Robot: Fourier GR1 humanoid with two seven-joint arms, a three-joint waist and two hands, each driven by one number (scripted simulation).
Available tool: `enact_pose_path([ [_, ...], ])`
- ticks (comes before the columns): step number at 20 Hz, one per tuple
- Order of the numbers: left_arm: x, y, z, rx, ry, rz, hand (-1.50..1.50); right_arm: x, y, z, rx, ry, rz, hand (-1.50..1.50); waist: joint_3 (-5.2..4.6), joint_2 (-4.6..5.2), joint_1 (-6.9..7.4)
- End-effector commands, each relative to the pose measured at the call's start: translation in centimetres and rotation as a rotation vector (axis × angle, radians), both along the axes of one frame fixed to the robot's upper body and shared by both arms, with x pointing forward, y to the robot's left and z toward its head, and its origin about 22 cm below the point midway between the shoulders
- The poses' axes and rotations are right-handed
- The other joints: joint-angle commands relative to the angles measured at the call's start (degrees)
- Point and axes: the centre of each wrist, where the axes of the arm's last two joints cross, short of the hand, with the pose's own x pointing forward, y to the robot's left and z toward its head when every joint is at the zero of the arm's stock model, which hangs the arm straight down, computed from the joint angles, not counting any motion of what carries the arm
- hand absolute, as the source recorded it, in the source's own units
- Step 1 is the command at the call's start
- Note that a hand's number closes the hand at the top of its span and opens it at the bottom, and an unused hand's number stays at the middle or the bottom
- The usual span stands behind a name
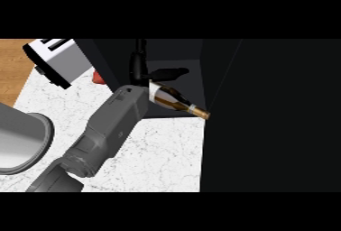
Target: Pick up the wine, place it into the cabinet and close the cabinet
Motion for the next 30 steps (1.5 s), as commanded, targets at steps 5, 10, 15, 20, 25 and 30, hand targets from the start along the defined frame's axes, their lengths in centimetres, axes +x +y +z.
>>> enact_pose_path([
  [5, -0.3, -0.1, 0.9, -0.064, -0.074, -0.069, -1.50, -3.3, -0.1, 2.5, 0.056, -0.044, 0.003, -1.50, 0.07, -0.72, 1.56],
  [10, -2.3, 0.4, -0.7, -0.091, -0.102, -0.119, -1.50, -3.8, -0.5, 2.8, 0.046, -0.051, -0.001, -1.50, 0.09, -1.21, 2.60],
  [15, -4.2, -0.7, 0.4, -0.124, -0.101, -0.129, -1.50, -4.2, -0.9, 2.9, 0.036, -0.040, -0.001, -1.50, 0.12, -1.35, 2.73],
  [20, -8.1, 0.3, -1.7, -0.166, -0.075, -0.186, -1.50, -3.9, -0.3, 2.8, 0.040, -0.030, -0.009, -1.50, 0.08, -1.31, 3.08],
  [25, -11.6, -0.3, -0.8, -0.228, -0.085, -0.204, -1.50, -4.1, -0.6, 3.8, 0.025, -0.060, 0.014, -1.50, 0.08, -1.08, 2.78],
  [30, -16.2, 0.2, -0.8, -0.241, -0.107, -0.222, -1.50, -4.2, -0.2, 4.0, 0.049, -0.056, 0.006, -1.50, 0.05, -0.91, 2.51],
])
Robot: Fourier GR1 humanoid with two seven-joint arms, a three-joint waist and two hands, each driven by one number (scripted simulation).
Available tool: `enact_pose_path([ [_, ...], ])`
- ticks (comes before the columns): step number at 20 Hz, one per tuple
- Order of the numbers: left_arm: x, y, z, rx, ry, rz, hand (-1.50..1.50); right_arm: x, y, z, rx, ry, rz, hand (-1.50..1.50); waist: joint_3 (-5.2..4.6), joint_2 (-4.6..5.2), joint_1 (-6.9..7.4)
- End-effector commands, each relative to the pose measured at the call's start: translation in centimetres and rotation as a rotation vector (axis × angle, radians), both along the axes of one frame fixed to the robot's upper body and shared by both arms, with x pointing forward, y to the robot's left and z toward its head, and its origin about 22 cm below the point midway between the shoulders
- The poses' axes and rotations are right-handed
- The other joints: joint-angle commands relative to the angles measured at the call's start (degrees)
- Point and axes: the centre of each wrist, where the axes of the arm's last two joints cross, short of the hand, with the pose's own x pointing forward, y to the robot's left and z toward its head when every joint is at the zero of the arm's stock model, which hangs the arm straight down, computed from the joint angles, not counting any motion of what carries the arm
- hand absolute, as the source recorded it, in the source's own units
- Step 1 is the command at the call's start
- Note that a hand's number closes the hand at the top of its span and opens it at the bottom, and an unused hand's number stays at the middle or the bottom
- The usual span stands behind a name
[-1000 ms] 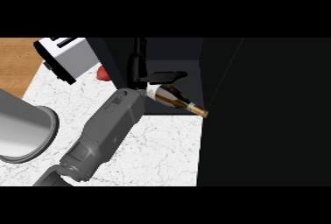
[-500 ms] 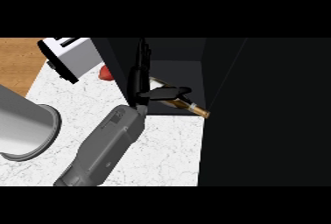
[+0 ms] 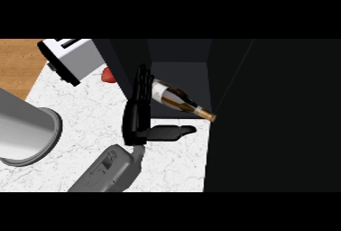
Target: Pick up the wine, place it into the cabinet and close the cabinet
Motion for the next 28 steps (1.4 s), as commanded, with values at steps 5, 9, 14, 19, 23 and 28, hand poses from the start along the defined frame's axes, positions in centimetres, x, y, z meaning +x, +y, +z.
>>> enact_pose_path([
  [5, -6.8, 2.0, 0.1, -0.024, -0.021, -0.020, -1.50, -3.9, -1.0, 3.7, -0.011, -0.053, 0.025, -1.50, -0.03, 0.35, -0.49],
  [9, -8.9, 3.0, 0.5, -0.024, -0.037, -0.017, -1.50, -3.8, -1.5, 3.3, -0.110, -0.033, 0.126, 1.50, 0.01, 0.35, -0.87],
  [14, -10.8, 4.6, 0.0, -0.011, -0.025, 0.036, -1.50, -3.7, 0.5, 2.3, -0.164, 0.062, 0.395, 1.50, -0.07, 0.23, -0.29],
  [19, -13.2, 7.5, -0.2, 0.009, -0.022, 0.041, -1.50, -4.7, 1.6, 3.2, -0.145, 0.004, 0.500, 1.50, -0.13, 0.26, -0.03],
  [23, -15.2, 10.4, 1.1, 0.022, -0.028, 0.040, -1.50, -4.3, 2.4, 3.0, -0.154, -0.024, 0.506, 1.50, -0.17, 0.10, 0.68],
  [28, -14.9, 13.1, 1.7, 0.011, -0.045, 0.072, -1.50, -3.3, 4.9, 2.4, -0.152, 0.002, 0.531, 1.50, -0.25, 0.27, 0.62],
])
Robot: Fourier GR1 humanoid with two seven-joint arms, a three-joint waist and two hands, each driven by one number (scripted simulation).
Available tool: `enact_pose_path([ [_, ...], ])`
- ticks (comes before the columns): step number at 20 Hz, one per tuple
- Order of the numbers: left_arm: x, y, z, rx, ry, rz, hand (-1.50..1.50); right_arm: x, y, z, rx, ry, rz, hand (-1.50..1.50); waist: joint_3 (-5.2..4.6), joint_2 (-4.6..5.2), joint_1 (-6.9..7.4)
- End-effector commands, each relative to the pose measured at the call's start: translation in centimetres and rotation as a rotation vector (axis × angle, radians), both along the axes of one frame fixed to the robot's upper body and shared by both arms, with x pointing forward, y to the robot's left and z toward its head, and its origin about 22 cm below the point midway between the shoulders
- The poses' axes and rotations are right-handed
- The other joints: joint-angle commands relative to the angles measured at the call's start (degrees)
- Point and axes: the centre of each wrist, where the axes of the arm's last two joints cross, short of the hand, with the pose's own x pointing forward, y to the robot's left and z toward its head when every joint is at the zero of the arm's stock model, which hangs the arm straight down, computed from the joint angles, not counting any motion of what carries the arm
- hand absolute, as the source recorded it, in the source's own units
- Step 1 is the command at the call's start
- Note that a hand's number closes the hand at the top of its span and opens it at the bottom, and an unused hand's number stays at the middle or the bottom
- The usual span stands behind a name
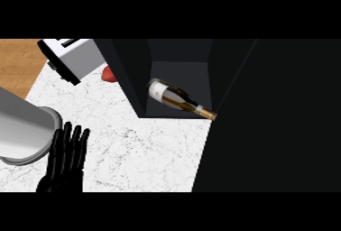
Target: Pick up the wine, place it into the cabinet and close the cabinet
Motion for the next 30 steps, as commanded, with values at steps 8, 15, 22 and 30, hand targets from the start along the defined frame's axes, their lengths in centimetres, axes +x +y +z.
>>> enact_pose_path([
  [8, -2.7, 4.2, 1.0, -0.013, -0.007, 0.005, -1.50, -1.2, 6.5, 2.2, 0.121, 0.020, 0.198, 1.50, -0.19, -0.07, 1.49],
  [15, -3.7, 8.3, 2.7, -0.023, -0.004, -0.021, -1.50, 0.2, 10.0, 2.6, 0.138, 0.023, 0.135, 1.50, -0.12, 0.07, 2.17],
  [22, -3.5, 10.9, 3.7, -0.013, -0.037, -0.048, -1.50, 4.4, 13.6, 4.2, 0.128, 0.014, 0.079, 1.50, -0.15, 0.41, 3.67],
  [30, -2.9, 14.1, 5.6, -0.022, -0.057, -0.076, -1.50, 11.1, 18.9, 8.0, 0.074, 0.009, 0.051, 1.50, 0.02, 0.86, 4.19],
])
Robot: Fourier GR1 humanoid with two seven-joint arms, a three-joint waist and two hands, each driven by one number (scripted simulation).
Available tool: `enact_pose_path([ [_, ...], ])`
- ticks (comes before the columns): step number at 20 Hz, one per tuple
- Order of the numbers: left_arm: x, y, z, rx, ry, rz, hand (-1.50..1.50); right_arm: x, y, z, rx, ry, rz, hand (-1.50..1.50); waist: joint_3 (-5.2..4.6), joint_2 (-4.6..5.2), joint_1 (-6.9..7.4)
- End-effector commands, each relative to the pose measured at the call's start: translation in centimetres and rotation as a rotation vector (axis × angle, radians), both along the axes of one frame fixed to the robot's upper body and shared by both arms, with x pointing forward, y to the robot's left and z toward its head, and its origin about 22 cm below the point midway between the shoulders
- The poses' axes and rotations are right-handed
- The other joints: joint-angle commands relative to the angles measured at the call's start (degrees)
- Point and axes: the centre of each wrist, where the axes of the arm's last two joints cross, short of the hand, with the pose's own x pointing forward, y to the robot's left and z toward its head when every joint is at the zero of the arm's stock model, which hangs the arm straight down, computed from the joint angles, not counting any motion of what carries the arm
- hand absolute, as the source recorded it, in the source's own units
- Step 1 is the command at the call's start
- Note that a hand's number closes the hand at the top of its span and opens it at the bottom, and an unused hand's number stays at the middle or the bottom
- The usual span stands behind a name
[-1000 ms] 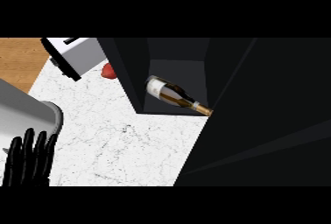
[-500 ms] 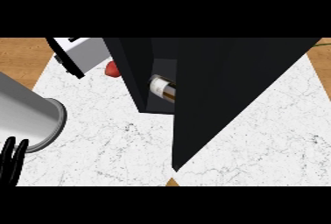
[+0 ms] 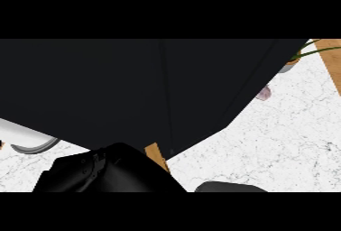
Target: Pick up the wine, place it into the cabinet and close the cabinet
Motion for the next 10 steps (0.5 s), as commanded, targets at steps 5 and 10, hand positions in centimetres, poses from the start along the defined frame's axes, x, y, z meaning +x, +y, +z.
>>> enact_pose_path([
  [5, 0.4, 2.1, 0.9, -0.016, -0.021, -0.023, -1.50, 7.0, 5.3, 3.8, -0.018, -0.037, -0.061, 1.50, 0.02, 0.50, 1.06],
  [10, 1.5, 3.3, 2.0, 0.006, -0.030, -0.023, -1.50, 9.9, 5.2, 3.9, -0.103, 0.179, 0.180, 1.50, 0.08, 1.36, 1.54],
])
